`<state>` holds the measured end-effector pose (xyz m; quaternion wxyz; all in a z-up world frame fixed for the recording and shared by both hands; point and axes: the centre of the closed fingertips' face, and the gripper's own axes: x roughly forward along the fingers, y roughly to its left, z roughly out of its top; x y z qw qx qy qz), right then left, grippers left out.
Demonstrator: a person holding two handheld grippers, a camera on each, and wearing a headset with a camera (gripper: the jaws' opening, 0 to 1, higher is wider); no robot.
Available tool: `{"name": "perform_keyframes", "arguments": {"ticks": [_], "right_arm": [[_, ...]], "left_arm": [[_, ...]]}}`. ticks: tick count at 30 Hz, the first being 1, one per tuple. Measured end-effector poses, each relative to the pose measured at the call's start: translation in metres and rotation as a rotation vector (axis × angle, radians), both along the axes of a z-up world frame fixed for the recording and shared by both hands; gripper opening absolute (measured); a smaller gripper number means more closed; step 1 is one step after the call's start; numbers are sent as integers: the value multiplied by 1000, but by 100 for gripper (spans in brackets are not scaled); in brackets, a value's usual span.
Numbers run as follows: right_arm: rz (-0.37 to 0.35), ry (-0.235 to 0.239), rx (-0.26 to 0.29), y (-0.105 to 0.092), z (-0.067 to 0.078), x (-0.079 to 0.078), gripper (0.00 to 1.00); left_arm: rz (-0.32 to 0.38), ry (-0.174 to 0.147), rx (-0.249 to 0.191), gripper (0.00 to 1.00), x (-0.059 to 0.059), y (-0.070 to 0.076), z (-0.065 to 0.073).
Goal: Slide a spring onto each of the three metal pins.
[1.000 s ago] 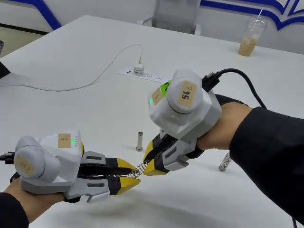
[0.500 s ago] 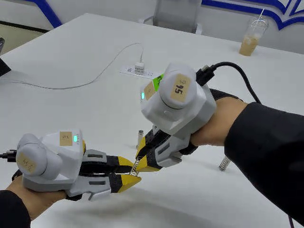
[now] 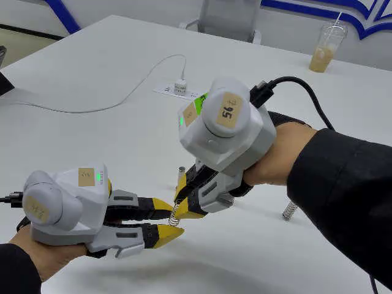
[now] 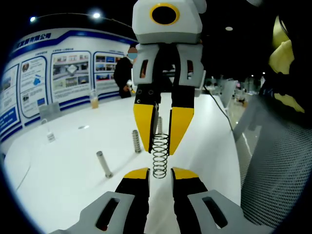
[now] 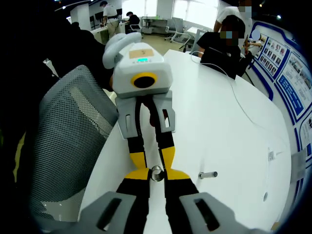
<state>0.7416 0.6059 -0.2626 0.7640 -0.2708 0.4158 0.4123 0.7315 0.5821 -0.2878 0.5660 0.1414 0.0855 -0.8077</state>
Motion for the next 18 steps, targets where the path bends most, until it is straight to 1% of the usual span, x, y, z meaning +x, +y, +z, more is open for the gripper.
{"name": "perform_keyframes", "arguments": {"ticks": [8,13,18], "right_arm": [[-12,-1,-5,-6,3,1,12],[-25,-6,-8,-11,6,3,12],[-36,-10,-15,-17,10,6,12]], "left_arm": [[46,5,11,30,12,4,-2],[76,13,18,39,17,6,-2],[93,14,18,43,21,7,-2]]}}
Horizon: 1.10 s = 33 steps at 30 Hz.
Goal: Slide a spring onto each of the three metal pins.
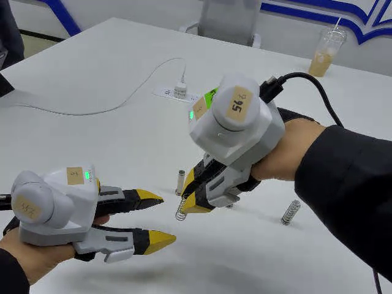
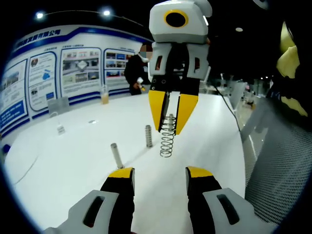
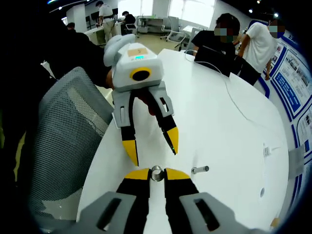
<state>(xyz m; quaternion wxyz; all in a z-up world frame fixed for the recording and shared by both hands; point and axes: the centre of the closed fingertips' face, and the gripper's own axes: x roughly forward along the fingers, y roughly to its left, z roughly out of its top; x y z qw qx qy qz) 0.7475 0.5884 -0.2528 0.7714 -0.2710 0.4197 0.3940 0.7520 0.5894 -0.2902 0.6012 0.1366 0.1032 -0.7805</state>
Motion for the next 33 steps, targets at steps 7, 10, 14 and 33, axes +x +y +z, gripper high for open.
{"name": "perform_keyframes", "arguments": {"ticks": [7,10,14,33], "right_arm": [[-20,-10,-8,-9,7,7,12],[-25,-16,-14,-13,11,10,12],[-36,-23,-21,-19,14,16,12],[-61,-37,-73,-41,24,50,12]], "left_arm": [[15,5,0,48,2,0,0],[19,6,-2,49,2,0,0],[25,7,-4,50,3,-1,1],[35,7,-7,52,5,0,0]]}}
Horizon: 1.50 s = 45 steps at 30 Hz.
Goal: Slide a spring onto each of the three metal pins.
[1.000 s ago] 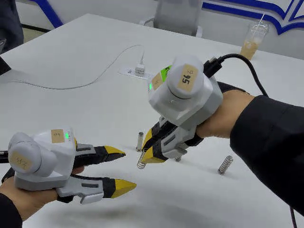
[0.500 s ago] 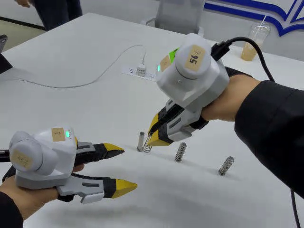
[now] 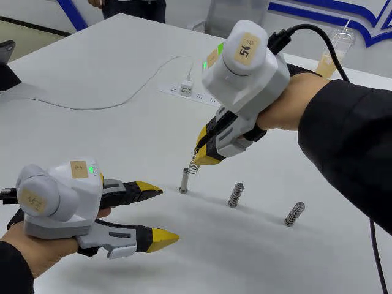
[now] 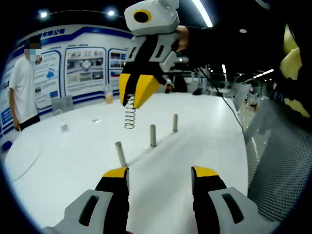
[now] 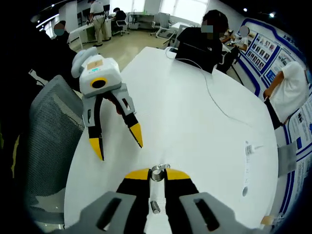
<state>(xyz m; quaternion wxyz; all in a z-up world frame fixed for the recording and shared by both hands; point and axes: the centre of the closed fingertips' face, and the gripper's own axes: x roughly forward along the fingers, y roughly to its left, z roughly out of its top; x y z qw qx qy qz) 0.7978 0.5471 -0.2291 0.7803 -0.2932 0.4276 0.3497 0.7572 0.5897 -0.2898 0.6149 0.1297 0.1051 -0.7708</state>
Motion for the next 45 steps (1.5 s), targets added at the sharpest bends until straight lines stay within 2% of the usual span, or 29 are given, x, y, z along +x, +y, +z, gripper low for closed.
{"name": "perform_keyframes", "arguments": {"ticks": [6,18,39,45], "right_arm": [[-7,9,-11,-4,-4,10,12],[-14,44,-26,-6,-21,23,12],[-25,88,-20,-6,-36,23,12],[-20,98,-39,-5,-44,27,12]], "left_arm": [[2,2,2,52,0,0,-1],[5,4,7,53,1,0,-3],[10,9,12,52,5,3,-7],[12,9,13,52,5,3,-7]]}}
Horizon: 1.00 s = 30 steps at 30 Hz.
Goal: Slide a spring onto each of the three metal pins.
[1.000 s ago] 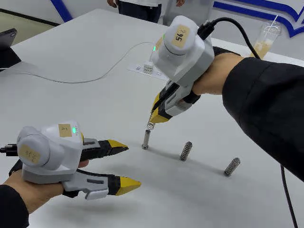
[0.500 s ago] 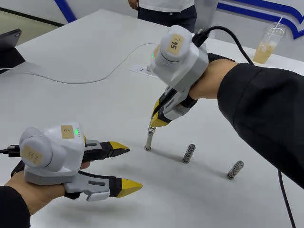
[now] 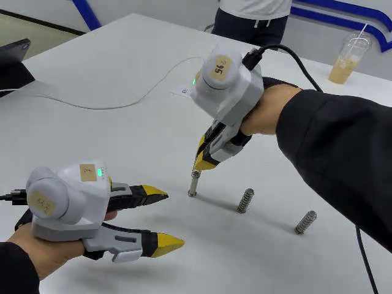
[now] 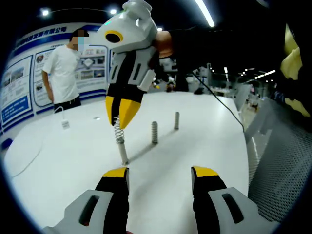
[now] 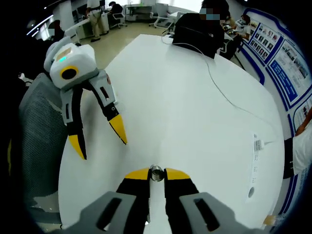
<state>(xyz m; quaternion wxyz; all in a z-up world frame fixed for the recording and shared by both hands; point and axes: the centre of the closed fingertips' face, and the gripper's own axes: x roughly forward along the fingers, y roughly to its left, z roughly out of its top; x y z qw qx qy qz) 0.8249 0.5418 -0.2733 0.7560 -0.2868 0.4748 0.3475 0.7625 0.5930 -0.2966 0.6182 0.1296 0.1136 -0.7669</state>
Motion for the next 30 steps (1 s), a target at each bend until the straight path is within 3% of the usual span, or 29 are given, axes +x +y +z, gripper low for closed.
{"name": "perform_keyframes", "arguments": {"ticks": [12,30], "right_arm": [[-7,18,-32,1,-19,1,12],[-42,48,-32,-1,-42,-1,12]], "left_arm": [[2,3,2,52,-1,1,-1],[10,10,3,53,1,2,-3]]}}
